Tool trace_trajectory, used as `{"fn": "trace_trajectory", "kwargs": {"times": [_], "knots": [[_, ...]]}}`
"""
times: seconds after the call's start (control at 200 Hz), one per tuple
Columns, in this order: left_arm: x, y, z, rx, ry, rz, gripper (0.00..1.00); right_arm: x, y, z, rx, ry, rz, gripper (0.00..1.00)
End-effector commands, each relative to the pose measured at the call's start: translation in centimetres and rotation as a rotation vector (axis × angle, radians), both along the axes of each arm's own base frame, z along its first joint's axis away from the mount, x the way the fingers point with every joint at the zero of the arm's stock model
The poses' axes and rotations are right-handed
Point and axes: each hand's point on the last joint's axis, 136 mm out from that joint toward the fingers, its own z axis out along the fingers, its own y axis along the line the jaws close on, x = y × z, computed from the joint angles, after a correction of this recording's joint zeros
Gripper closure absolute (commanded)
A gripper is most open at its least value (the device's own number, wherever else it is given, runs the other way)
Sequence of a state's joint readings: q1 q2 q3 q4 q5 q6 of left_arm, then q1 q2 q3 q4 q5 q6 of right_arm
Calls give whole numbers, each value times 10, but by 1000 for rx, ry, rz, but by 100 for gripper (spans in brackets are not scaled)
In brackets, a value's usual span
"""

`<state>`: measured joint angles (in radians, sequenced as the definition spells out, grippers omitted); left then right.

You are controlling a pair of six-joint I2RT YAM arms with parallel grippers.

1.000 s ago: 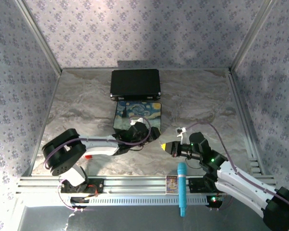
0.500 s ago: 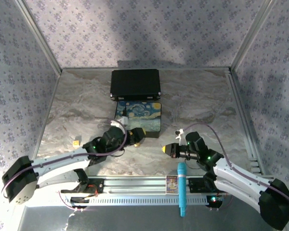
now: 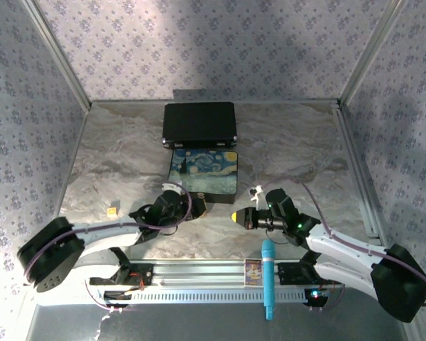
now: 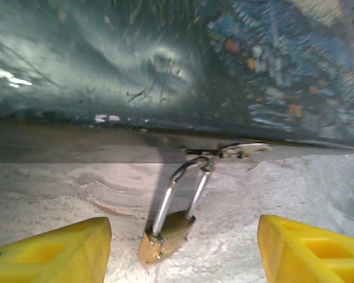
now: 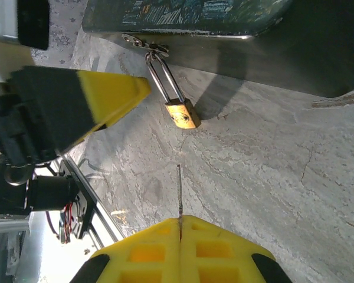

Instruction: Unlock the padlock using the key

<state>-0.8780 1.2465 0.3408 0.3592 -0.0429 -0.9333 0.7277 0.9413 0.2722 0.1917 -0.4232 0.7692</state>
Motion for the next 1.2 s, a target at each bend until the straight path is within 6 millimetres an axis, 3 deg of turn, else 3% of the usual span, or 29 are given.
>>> {"fn": "trace_trajectory", "kwargs": {"times": [0.0, 0.17, 0.31, 0.565, 0.85, 1.199], "knots": [[5, -19, 1, -45, -38, -59, 34, 2, 6, 11, 18, -31, 14, 100], [4, -30, -11, 7, -18, -56, 39, 1, 6, 8, 10, -28, 12, 100], [1, -29, -22, 50, 2, -27, 57, 2, 5, 3, 2, -23, 9, 100], [-1, -22, -36, 75, 45, 15, 78, 2, 22, -6, 12, 21, 43, 100], [-2, -35, -10, -24, 64, 9, 99, 4, 40, -12, 90, 96, 76, 100], [-3, -52, 41, -206, 74, -13, 100, -2, 46, -9, 240, 182, 137, 100]]}}
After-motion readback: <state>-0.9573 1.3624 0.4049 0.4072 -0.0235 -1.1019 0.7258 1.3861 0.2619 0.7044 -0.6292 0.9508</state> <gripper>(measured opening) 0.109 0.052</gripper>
